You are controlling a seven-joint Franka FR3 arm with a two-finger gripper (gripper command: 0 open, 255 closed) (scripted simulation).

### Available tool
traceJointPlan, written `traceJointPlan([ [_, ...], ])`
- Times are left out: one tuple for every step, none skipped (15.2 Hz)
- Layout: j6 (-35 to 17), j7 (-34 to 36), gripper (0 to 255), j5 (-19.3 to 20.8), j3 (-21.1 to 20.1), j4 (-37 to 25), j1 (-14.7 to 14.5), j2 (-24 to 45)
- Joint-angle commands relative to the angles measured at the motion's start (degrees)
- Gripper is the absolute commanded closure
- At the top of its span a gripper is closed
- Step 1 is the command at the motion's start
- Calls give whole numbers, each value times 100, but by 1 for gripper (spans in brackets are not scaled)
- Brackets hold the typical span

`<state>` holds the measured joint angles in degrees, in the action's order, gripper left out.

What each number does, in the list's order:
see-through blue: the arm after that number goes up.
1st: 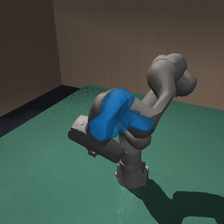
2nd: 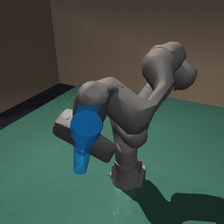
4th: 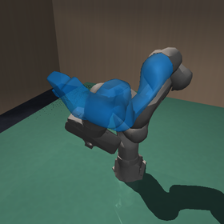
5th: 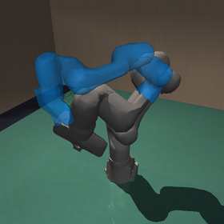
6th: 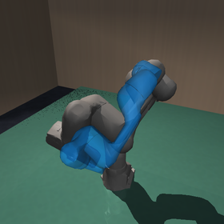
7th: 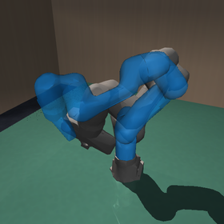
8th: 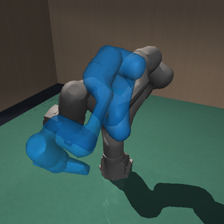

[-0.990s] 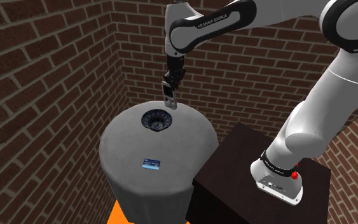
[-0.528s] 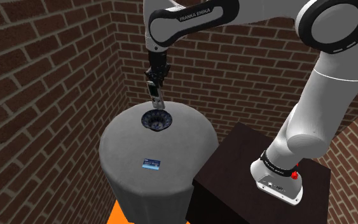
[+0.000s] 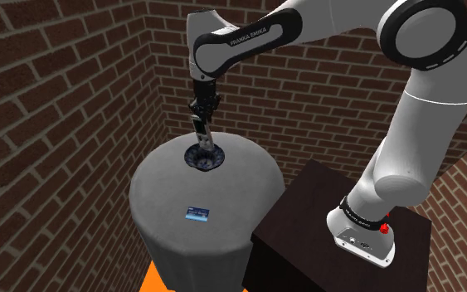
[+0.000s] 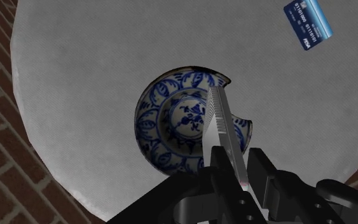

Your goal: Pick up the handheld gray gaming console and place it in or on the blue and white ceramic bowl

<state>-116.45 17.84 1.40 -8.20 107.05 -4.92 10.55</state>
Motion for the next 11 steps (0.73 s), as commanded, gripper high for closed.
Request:
traceJointPlan([
  [-142, 8, 255, 10, 1, 91, -3, 45],
  [-212, 11, 255, 15, 2, 134, -4, 73],
  [-282, 14, 255, 20, 3, 175, -5, 102],
  [-352, 18, 255, 26, 5, 215, -6, 132],
  [-421, 21, 255, 32, 6, 254, -7, 163],
  [-490, 25, 255, 38, 7, 291, -8, 195],
  [-559, 29, 255, 44, 9, 328, -9, 228],
  [-628, 33, 255, 51, 11, 362, -11, 262],
  [-696, 38, 255, 58, 12, 396, -12, 297],
  [-764, 42, 255, 65, 14, 428, -14, 333],
  [-832, 47, 255, 72, 17, 459, -15, 370],
])
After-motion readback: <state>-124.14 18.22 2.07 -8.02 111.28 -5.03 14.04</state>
